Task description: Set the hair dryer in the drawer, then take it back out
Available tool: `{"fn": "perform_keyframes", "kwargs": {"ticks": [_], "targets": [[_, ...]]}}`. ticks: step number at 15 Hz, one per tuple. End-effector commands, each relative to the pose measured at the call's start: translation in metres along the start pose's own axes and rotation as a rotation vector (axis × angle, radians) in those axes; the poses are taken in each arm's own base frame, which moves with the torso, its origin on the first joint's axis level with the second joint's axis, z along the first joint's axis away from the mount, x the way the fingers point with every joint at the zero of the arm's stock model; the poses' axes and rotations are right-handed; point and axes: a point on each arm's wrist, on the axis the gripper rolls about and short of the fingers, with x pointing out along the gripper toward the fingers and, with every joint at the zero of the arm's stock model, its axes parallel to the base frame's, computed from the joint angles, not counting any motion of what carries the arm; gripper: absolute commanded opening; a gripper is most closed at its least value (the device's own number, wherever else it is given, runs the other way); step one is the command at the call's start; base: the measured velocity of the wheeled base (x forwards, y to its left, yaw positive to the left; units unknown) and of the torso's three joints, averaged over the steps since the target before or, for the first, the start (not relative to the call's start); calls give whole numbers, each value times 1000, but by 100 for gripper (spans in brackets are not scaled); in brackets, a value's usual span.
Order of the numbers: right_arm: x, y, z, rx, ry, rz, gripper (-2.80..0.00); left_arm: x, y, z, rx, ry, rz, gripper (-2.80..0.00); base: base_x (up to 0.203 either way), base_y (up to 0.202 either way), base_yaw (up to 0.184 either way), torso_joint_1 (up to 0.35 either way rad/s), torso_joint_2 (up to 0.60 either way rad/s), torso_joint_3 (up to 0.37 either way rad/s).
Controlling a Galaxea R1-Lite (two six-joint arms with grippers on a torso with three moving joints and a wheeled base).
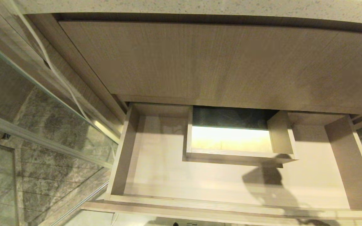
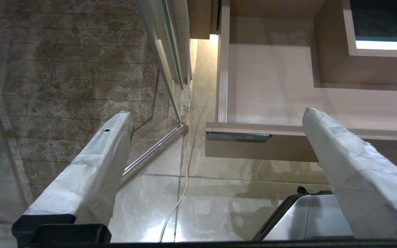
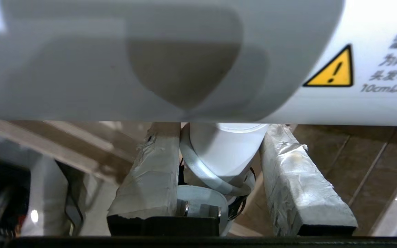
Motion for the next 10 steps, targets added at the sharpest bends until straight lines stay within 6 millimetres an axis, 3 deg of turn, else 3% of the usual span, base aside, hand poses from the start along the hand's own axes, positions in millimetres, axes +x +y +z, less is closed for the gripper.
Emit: {"fn": "perform_keyframes", "kwargs": {"ticks": [1,6,10], "targets": [[3,8,-8,8,-20,1,-280,0,0,0,0,0,0,0,0,0,0,0,0,0],[3,32,-42,99,-16,-17,-280,0,0,0,0,0,0,0,0,0,0,0,0,0],[-7,60,-87,167,-37,-26,-280,0,0,0,0,0,0,0,0,0,0,0,0,0]]}}
